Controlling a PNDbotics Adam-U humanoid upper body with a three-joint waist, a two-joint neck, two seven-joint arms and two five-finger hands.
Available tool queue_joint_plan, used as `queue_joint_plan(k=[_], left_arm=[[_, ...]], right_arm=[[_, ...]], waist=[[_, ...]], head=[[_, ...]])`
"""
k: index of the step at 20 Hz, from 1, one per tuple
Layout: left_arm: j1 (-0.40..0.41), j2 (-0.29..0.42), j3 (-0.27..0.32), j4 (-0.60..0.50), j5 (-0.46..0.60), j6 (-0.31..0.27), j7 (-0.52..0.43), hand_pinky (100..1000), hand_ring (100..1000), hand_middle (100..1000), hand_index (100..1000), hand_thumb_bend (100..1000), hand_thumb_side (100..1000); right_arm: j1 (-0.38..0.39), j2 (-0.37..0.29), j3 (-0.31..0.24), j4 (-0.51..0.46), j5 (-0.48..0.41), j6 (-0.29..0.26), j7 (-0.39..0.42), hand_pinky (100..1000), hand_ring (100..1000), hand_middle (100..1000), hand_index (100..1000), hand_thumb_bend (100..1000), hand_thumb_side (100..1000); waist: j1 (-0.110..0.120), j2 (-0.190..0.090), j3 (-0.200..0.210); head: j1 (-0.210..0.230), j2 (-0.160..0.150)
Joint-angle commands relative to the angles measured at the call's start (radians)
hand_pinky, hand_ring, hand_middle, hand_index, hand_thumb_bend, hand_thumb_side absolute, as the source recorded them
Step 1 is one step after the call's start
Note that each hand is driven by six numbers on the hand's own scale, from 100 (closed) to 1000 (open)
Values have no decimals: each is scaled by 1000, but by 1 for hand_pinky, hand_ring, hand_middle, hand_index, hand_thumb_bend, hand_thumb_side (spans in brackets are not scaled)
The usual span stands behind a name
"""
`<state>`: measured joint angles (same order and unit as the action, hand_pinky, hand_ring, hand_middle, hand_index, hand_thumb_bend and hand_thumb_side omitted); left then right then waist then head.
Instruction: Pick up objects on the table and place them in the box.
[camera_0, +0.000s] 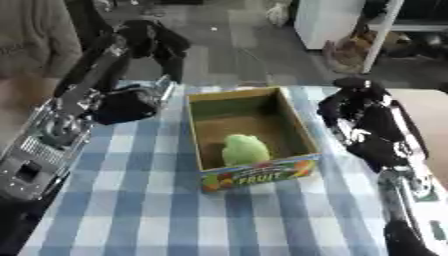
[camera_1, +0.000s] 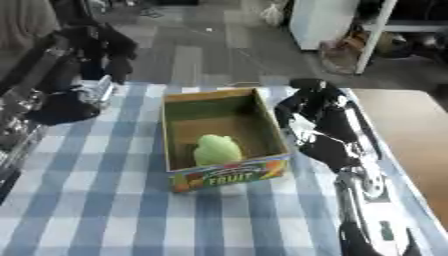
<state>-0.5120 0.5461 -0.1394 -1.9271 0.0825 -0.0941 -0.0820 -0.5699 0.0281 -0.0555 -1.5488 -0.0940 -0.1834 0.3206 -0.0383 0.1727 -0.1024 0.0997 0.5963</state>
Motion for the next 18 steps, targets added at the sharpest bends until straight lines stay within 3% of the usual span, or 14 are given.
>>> queue_joint_plan(k=[1,8,18], left_arm=[[41,3,48,-67,109,18,38,498,504,548,708,100,567],[166,-31,82,-73,226,-23,107,480,503,551,715,100,611],[250,-87,111,-73,225,-26,131,477,505,557,721,100,639]], right_arm=[[-7,-20,-11,-26,3,0,-9,588,593,469,710,346,100],[-3,-25,-15,-25,4,-1,-14,587,593,469,710,348,100],[8,-31,-18,-24,3,0,-15,587,593,469,710,350,100]], waist=[[1,-19,7],[-2,-23,29],[2,-28,45]], head=[[-14,4],[-19,14],[-26,25]])
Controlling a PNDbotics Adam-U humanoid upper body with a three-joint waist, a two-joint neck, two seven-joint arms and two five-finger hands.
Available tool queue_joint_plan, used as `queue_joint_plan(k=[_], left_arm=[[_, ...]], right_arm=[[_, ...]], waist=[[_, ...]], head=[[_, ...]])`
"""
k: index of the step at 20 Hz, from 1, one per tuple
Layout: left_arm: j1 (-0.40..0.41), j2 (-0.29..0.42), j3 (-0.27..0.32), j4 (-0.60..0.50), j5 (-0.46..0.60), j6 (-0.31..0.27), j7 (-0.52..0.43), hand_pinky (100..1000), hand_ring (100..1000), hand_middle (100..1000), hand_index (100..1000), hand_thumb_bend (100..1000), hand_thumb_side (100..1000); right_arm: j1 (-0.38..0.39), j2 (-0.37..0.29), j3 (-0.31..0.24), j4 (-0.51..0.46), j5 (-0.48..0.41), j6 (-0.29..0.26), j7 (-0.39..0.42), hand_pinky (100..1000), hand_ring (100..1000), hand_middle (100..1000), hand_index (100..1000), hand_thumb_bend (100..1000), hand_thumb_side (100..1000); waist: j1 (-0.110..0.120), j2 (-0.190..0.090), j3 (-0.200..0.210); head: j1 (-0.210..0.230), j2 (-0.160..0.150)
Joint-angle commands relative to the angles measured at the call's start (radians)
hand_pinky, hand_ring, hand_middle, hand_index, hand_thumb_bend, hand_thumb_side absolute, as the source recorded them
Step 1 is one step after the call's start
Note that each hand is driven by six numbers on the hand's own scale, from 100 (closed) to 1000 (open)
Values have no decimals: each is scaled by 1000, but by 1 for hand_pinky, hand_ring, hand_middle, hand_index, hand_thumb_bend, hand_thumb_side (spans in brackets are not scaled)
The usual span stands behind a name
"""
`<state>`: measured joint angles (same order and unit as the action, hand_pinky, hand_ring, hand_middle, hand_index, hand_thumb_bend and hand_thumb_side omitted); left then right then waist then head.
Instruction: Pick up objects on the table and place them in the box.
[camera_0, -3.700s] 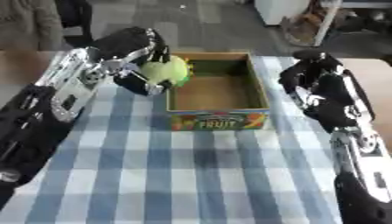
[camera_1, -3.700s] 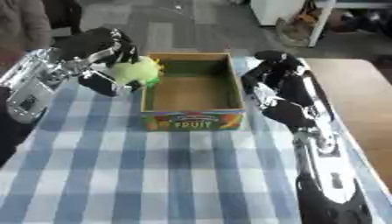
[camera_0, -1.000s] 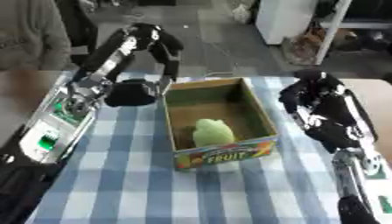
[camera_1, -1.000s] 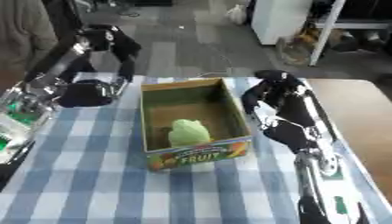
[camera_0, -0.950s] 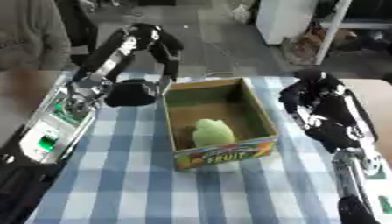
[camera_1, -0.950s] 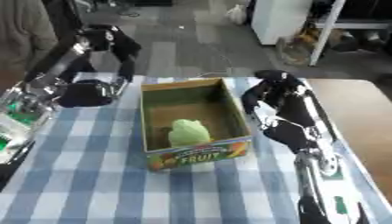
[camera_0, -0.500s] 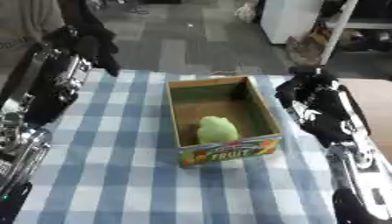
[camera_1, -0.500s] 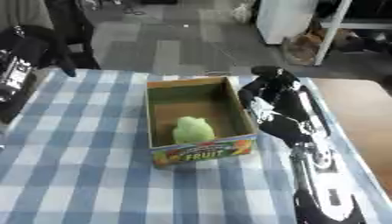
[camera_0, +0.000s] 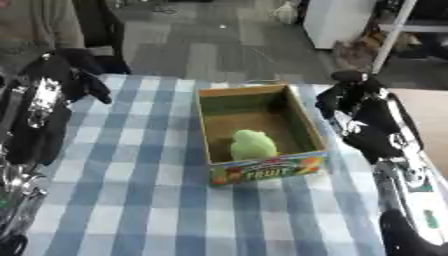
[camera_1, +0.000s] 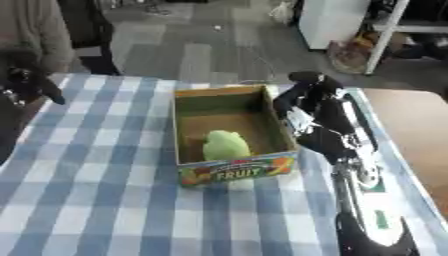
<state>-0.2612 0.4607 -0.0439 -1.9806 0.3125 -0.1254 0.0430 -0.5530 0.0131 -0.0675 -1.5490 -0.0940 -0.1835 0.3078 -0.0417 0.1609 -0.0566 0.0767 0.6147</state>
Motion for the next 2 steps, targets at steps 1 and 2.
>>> queue_joint_plan(k=[1,2], left_arm=[[4,-8,17,-19,-8,10,7,475,502,554,720,100,639],[7,-12,18,-19,-10,13,9,474,501,554,721,100,638]], right_arm=[[-8,-17,-7,-24,2,1,-3,586,593,469,710,350,100],[-8,-18,-7,-24,2,0,-3,586,593,469,710,351,100]], waist=[[5,-16,0],[5,-16,1]], head=[[-3,11],[-1,17]])
